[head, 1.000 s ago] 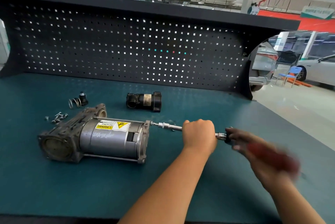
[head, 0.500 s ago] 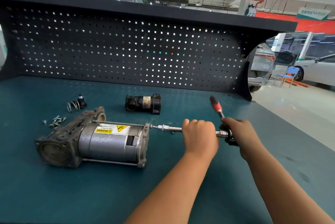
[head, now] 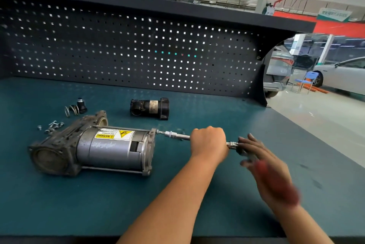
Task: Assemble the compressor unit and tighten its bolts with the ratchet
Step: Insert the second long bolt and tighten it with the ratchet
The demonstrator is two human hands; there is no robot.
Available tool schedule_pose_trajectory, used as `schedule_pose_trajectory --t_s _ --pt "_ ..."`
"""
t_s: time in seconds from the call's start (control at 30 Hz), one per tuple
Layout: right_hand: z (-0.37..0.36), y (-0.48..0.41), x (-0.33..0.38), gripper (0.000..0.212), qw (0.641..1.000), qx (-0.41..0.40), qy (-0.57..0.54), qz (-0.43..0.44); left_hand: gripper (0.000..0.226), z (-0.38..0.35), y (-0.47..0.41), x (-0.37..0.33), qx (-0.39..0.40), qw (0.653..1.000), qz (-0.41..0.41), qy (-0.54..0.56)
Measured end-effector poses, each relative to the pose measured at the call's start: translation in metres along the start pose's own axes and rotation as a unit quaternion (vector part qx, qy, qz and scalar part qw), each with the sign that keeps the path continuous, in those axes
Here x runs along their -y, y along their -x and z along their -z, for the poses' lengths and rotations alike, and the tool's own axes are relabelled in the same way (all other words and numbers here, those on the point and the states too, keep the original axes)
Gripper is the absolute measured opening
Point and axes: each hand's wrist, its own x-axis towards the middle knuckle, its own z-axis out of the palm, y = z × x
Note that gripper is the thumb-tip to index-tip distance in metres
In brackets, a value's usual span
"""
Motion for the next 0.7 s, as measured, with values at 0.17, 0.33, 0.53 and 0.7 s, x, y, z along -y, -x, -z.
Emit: schedule_pose_trajectory --t_s 0.17,0.33,0.53,0.7 --pt "-0.019 -0.074 0.012 0.034 0.975 -0.056 -0.008 -0.216 0.032 -0.001 0.007 0.002 -0.037 0.999 -0.031 0.002" --pt "-0.021 -0.103 0.009 0.030 0.918 0.067 -0.036 -0.390 0.018 0.005 0.005 0.002 -0.042 0.998 -0.041 0.011" --pt "-0.008 -0.043 0.006 0.019 0.988 -0.035 -0.041 -0.146 0.023 0.006 0.003 0.008 0.019 0.999 -0.045 -0.009" --pt "-0.003 0.012 0.013 0.039 0.992 0.066 0.077 0.070 0.025 0.006 -0.005 0.007 0.009 1.000 -0.028 0.005"
